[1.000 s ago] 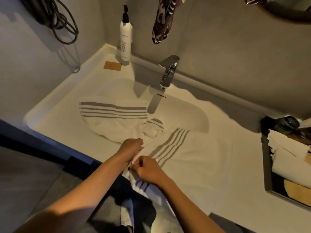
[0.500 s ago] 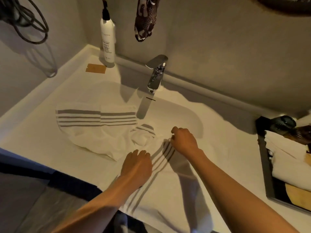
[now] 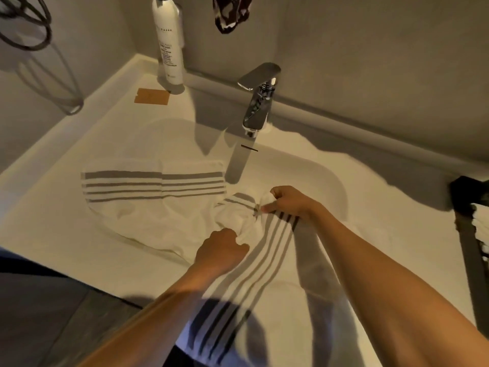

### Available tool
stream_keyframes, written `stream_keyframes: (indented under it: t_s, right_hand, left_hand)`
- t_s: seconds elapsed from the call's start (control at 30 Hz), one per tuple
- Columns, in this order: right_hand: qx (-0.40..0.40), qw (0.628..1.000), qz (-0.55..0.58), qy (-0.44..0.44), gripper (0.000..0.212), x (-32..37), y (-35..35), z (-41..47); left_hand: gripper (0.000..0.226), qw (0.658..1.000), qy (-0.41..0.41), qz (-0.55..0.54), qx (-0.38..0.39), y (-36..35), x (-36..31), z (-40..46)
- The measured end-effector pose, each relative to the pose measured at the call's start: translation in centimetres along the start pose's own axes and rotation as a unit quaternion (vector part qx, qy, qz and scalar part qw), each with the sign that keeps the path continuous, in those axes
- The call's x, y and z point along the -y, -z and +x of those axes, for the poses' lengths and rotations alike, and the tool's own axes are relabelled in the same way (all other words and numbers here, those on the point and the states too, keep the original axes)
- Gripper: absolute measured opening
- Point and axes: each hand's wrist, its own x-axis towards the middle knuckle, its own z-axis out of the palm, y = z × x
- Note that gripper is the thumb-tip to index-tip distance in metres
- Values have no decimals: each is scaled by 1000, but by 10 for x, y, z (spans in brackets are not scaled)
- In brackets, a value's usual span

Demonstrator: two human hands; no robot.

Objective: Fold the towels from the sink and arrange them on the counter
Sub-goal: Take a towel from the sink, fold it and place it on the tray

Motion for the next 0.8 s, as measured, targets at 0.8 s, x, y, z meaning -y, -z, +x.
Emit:
stream_keyframes:
  t_s: [0.8]
  right_hand:
    - [-302, 918, 147, -210, 39, -116, -31, -265]
  left_hand:
    - [43, 997, -67, 34, -10, 30, -33, -99]
